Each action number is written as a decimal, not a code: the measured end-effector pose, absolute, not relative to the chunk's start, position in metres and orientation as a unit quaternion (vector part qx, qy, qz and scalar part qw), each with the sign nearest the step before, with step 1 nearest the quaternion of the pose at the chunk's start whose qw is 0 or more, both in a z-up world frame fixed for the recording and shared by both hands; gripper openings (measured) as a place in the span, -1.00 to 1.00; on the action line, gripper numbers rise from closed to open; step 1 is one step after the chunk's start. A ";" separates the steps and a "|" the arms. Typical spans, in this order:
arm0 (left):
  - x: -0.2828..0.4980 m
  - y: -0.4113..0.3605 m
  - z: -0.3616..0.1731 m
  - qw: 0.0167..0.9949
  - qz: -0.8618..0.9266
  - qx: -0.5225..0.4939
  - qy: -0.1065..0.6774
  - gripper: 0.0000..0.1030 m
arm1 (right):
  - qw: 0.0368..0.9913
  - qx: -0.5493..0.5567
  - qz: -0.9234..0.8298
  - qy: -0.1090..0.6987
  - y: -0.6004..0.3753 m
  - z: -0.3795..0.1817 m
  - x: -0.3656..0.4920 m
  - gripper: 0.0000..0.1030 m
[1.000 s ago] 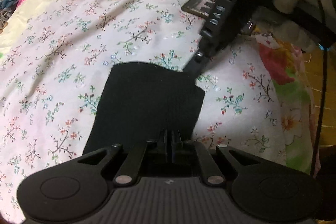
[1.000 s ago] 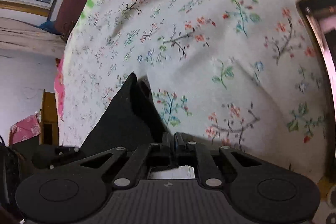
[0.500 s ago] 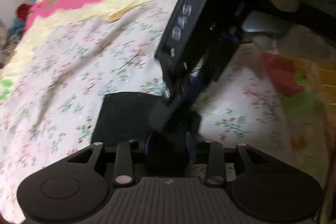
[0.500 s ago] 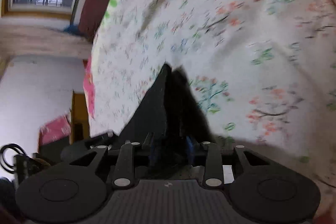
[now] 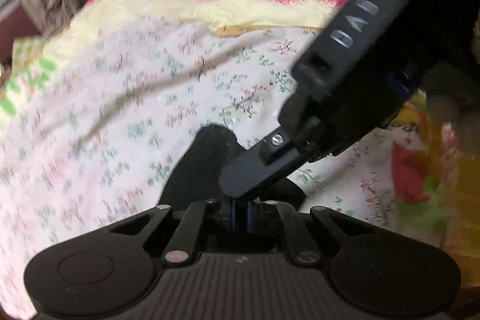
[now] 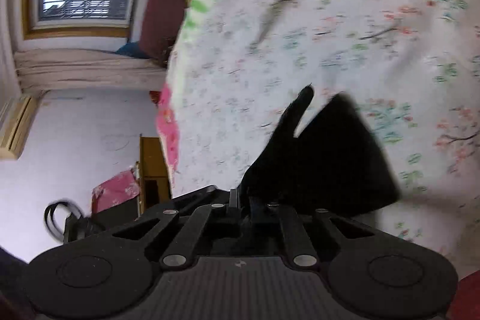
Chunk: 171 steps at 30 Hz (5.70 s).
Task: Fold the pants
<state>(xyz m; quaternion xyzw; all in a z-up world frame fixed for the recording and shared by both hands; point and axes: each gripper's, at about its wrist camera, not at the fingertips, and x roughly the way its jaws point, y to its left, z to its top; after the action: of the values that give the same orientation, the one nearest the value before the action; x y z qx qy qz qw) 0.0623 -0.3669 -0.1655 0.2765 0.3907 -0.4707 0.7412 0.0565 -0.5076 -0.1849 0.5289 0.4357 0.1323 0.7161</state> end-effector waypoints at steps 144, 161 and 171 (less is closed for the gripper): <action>0.060 0.193 -0.211 0.856 0.020 0.139 0.498 -0.21 | 0.652 0.333 0.366 0.574 -0.039 -0.211 0.305 -0.54; 0.080 0.116 -0.191 0.862 -0.008 0.159 0.481 -0.17 | 0.788 0.160 0.207 0.557 -0.127 -0.177 0.183 -0.98; 0.075 -0.025 -0.199 0.845 -0.140 0.211 0.470 -0.12 | 0.809 0.189 0.047 0.555 -0.270 -0.194 0.121 -1.00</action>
<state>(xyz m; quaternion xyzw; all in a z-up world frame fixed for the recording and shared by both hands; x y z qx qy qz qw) 0.0752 -0.0253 -0.1988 0.2112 0.4703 -0.1405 0.8453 0.1207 -0.2700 -0.1945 0.1893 0.5545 0.0469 0.8090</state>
